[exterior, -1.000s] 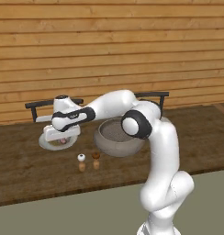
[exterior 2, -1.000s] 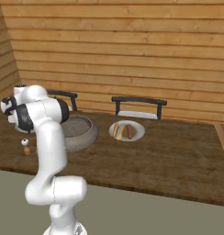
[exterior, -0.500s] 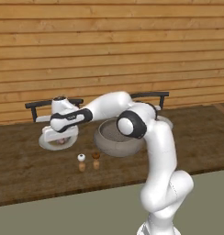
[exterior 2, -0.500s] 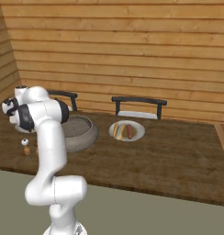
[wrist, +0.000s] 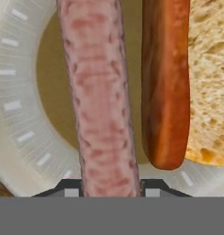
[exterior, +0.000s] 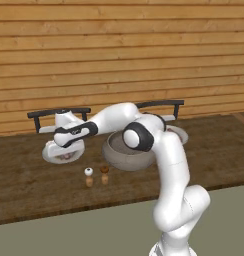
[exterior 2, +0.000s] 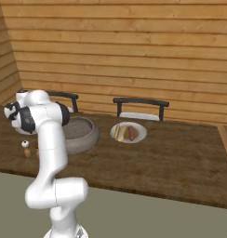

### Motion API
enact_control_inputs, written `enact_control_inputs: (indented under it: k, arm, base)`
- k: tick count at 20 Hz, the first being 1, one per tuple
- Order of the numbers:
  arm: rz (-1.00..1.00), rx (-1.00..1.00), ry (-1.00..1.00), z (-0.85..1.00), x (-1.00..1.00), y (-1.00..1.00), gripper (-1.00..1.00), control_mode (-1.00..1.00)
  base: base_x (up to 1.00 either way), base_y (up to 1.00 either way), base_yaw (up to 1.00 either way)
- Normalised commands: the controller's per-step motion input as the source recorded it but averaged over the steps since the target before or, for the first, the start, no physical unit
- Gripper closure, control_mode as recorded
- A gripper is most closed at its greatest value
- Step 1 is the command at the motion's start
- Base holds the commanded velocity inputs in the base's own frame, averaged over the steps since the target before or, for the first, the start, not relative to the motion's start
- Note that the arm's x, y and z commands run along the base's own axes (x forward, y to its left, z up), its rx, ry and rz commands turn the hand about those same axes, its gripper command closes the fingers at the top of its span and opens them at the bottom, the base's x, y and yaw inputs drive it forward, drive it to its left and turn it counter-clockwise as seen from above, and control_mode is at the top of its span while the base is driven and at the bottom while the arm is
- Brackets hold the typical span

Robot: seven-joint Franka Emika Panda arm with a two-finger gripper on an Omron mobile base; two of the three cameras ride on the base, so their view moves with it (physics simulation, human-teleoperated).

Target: Place one bun and one sausage from the bowl on each plate.

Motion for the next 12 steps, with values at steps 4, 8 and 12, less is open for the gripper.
enact_control_inputs:
  k: [4, 8, 12]
  arm:
    - [0.0, 0.0, 0.02, 0.0, 0.15, 0.0, 1.0, -1.0]
    - [-0.01, 0.0, 0.0, 0.0, 0.18, 0.03, 1.0, -1.0]
    - [0.0, 0.0, 0.0, 0.0, 0.12, 0.0, 1.0, -1.0]
  base:
    - [0.0, 0.0, 0.0]
    - [0.0, 0.0, 0.0]
    - [0.0, 0.0, 0.0]
